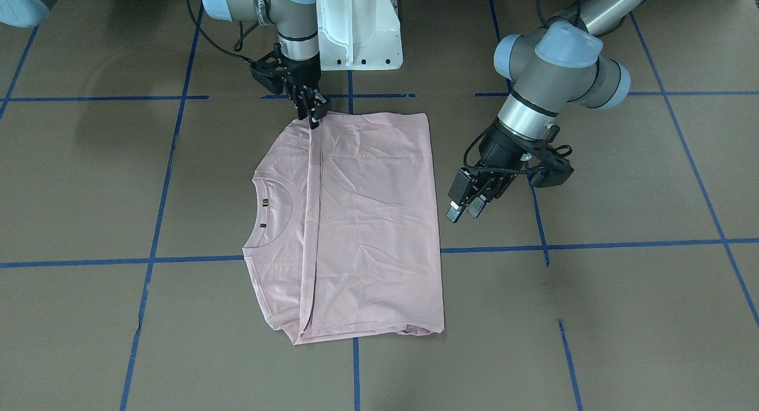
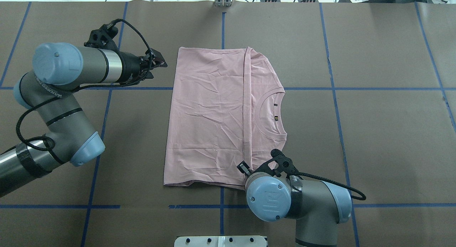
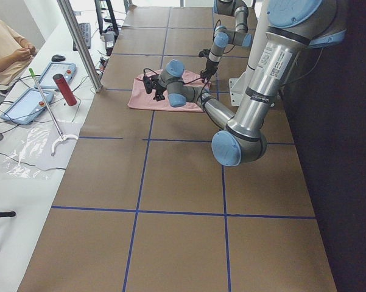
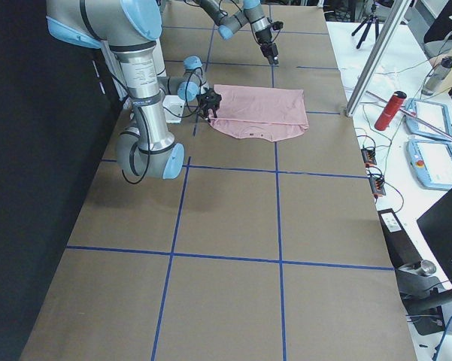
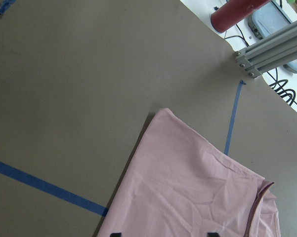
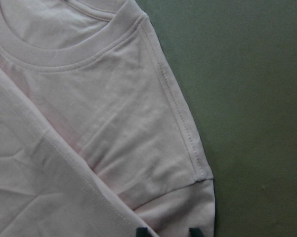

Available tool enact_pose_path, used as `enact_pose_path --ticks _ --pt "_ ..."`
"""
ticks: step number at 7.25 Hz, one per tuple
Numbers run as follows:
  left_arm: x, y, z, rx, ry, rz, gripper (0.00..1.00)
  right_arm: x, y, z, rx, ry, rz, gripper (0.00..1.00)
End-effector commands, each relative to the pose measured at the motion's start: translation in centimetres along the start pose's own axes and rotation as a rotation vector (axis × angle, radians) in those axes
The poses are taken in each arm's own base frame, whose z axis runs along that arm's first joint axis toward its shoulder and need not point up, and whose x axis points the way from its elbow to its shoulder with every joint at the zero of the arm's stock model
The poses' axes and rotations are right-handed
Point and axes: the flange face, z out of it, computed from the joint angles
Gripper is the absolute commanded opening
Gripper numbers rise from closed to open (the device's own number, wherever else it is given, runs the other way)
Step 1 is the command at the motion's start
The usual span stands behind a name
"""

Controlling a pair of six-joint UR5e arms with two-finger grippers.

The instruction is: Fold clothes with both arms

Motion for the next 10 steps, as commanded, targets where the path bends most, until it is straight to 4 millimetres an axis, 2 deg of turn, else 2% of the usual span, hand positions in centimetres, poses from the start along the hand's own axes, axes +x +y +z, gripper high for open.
enact_pose_path --ticks 1,4,5,7,10 --pt "0.04 0.01 -0.04 0.001 0.002 0.0 0.65 -0.12 0.1 -0.15 -0.007 -0.006 0.001 0.0" --pt "-0.06 -0.01 -0.03 0.001 0.0 0.0 0.65 0.12 0.3 -0.55 -0.035 0.017 -0.005 0.01" --pt "-0.17 0.07 0.02 0.0 -0.002 0.0 0.65 -0.05 0.35 -0.55 -0.035 0.019 -0.007 0.55" --pt "-0.48 0.21 0.12 -0.002 -0.007 -0.001 0.65 -0.52 0.76 -0.68 -0.01 0.046 -0.012 0.78" --pt "-0.48 0.19 0.12 -0.001 -0.006 -0.001 0.65 -0.53 0.66 -0.52 -0.006 0.049 -0.013 0.78"
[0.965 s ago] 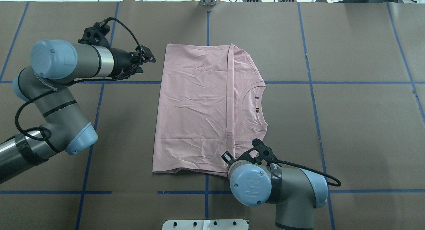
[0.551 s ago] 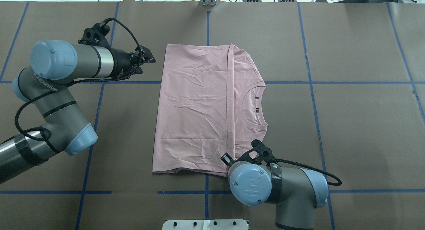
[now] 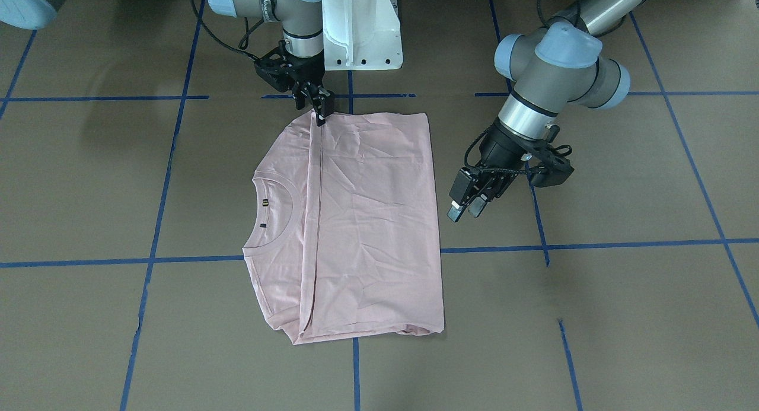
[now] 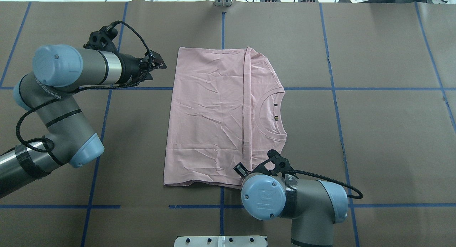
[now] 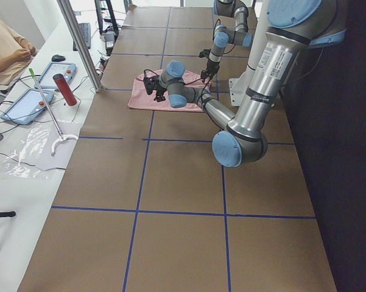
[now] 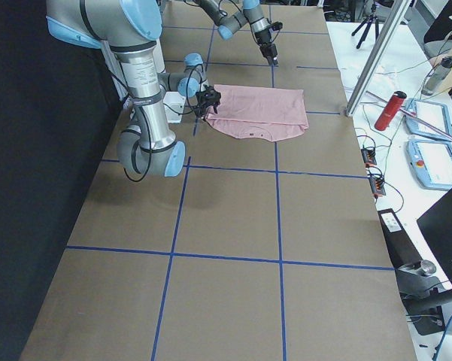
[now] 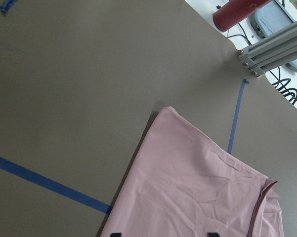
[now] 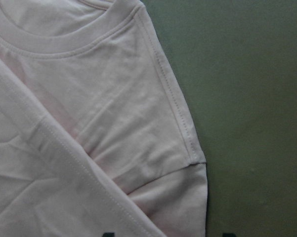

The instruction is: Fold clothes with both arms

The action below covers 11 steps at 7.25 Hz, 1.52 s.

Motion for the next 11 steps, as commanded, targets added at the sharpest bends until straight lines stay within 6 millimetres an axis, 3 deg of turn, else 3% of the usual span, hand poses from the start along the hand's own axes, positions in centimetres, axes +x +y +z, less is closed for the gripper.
enact_pose_path --ticks 1,5,6,7,8,11 --pt "0.0 0.0 0.0 0.0 0.0 0.0 0.65 0.1 0.0 0.2 0.004 0.005 -0.002 0.78" --pt "-0.1 0.1 0.0 -0.001 0.0 -0.01 0.65 -0.1 0.0 1.1 0.01 0.018 -0.011 0.73" --pt "-0.1 0.2 0.0 -0.003 -0.001 -0.014 0.65 -0.5 0.2 1.3 0.011 0.02 -0.014 0.66" --pt "-0.2 0.3 0.1 -0.003 -0.001 -0.014 0.65 -0.5 0.2 1.2 -0.006 0.035 -0.011 0.17" --pt "0.0 0.3 -0.1 -0.003 0.002 -0.013 0.65 -0.3 0.2 1.4 -0.018 0.047 -0.012 0.0" --pt "-0.1 0.4 0.0 -0.004 0.0 -0.013 0.65 -0.5 0.1 0.9 -0.037 0.054 -0.01 0.0"
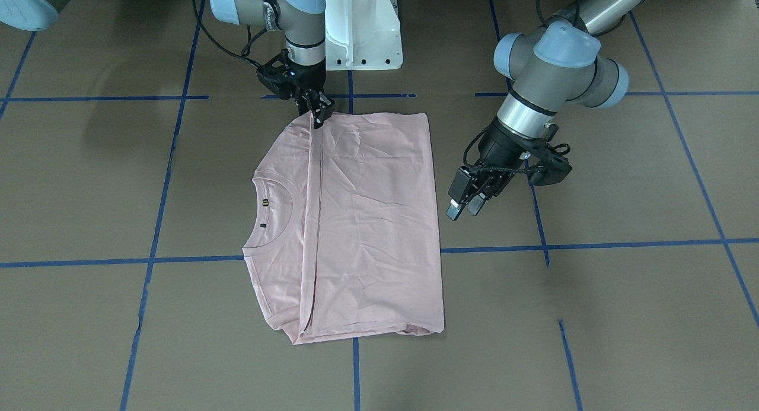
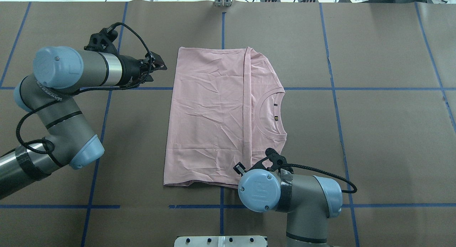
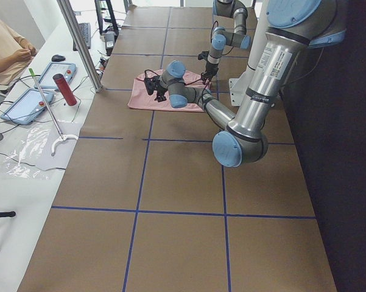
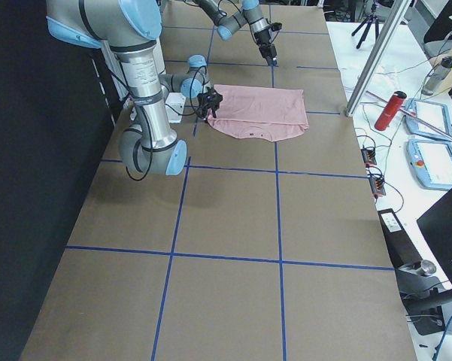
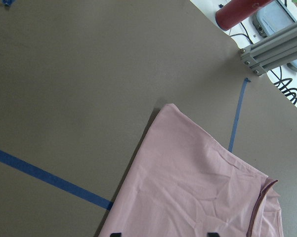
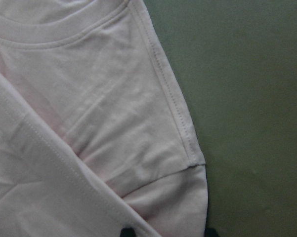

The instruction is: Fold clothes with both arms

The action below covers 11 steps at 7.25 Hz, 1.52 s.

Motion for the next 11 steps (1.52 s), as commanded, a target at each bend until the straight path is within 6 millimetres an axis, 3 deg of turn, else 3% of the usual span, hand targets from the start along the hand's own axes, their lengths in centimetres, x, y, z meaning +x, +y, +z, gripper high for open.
enact_pose_path --ticks 1,7,8,9,10,11 --pt "0.0 0.1 0.0 -0.002 0.0 0.001 0.65 0.0 0.1 -0.3 -0.014 0.003 -0.005 0.0" --pt "0.0 0.2 0.0 -0.003 0.001 -0.014 0.65 -0.1 -0.5 -1.3 -0.025 -0.009 0.001 0.0" --pt "0.3 1.0 -0.1 -0.012 0.009 -0.029 0.65 -0.1 -0.7 -1.9 -0.032 -0.016 0.003 0.0" --pt "0.6 3.2 0.1 -0.024 0.017 -0.061 0.65 -0.1 -0.8 -2.3 -0.036 -0.022 0.004 0.0" --pt "0.6 6.8 -0.2 -0.038 0.008 -0.117 0.65 0.6 -1.5 -3.2 -0.05 -0.027 -0.008 0.0" --pt "-0.5 12.0 -1.4 -0.051 -0.034 -0.143 0.65 1.4 -2.1 -3.6 -0.052 -0.029 -0.014 0.0"
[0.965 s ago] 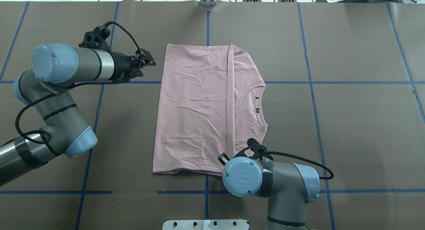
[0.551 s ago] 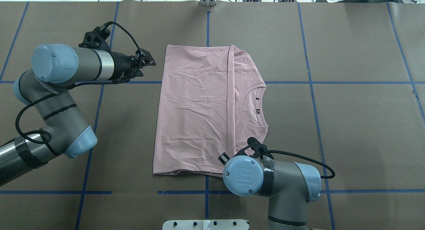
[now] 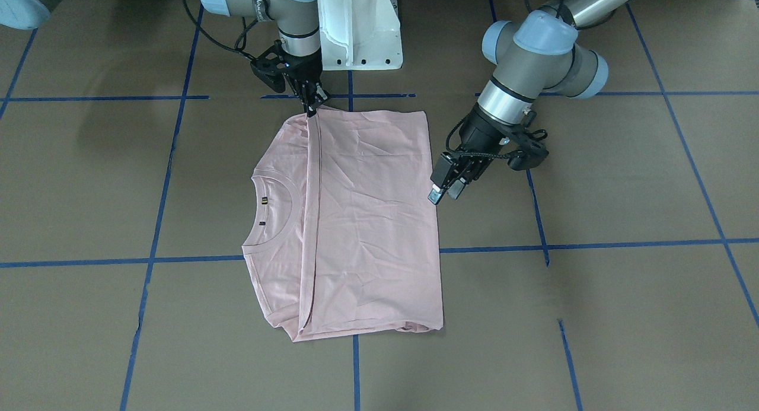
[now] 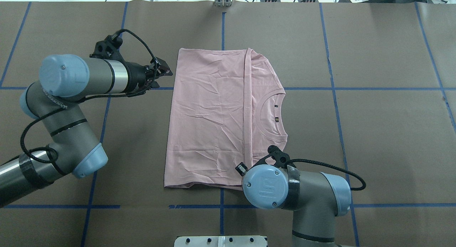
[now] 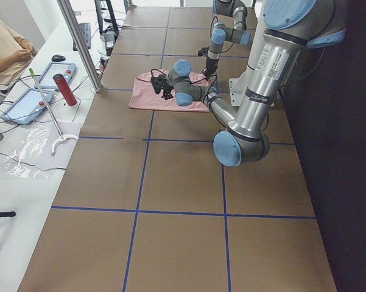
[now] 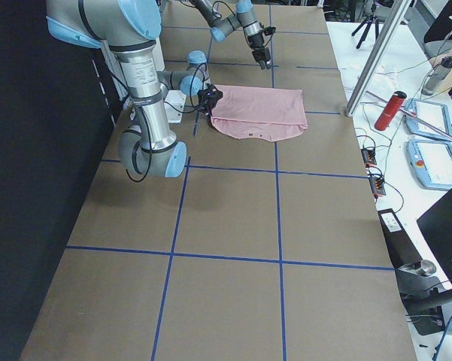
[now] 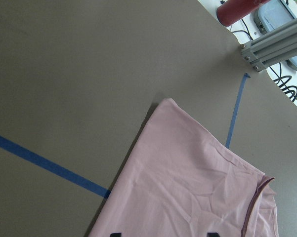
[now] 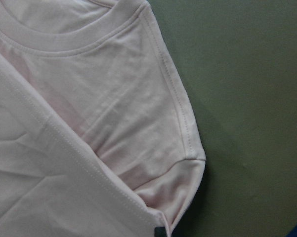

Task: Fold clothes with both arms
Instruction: 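Move the left gripper down to the shirt's near corner beside the right gripper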

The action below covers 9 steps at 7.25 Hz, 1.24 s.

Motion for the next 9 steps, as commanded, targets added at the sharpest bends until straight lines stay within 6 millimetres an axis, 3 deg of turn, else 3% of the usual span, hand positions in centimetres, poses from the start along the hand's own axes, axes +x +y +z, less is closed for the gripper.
enact_pose_path --ticks 1,2,3,5,8,9 --pt "-3.7 10.4 -2.8 -0.038 -0.095 -0.066 0.65 0.9 -0.7 -1.3 -0.014 -0.013 -0.009 0.0" --pt "-6.2 13.3 -3.0 -0.025 -0.165 -0.069 0.65 0.9 -0.7 -1.3 -0.014 -0.013 -0.01 0.0" --pt "-7.4 14.6 -2.4 -0.004 -0.236 -0.051 0.66 0.9 -0.7 -1.3 -0.014 -0.013 -0.01 0.0" --pt "-10.3 20.0 -1.5 -0.057 -0.306 -0.071 0.67 0.8 -0.7 -1.5 -0.017 -0.017 -0.011 0.0" --pt "-11.7 21.7 -0.3 -0.067 -0.344 -0.053 0.66 0.8 -0.7 -1.5 -0.017 -0.017 -0.011 0.0" --pt "-11.6 21.7 -0.2 -0.068 -0.343 -0.053 0.53 0.8 -0.7 -1.5 -0.016 -0.018 -0.012 0.0"
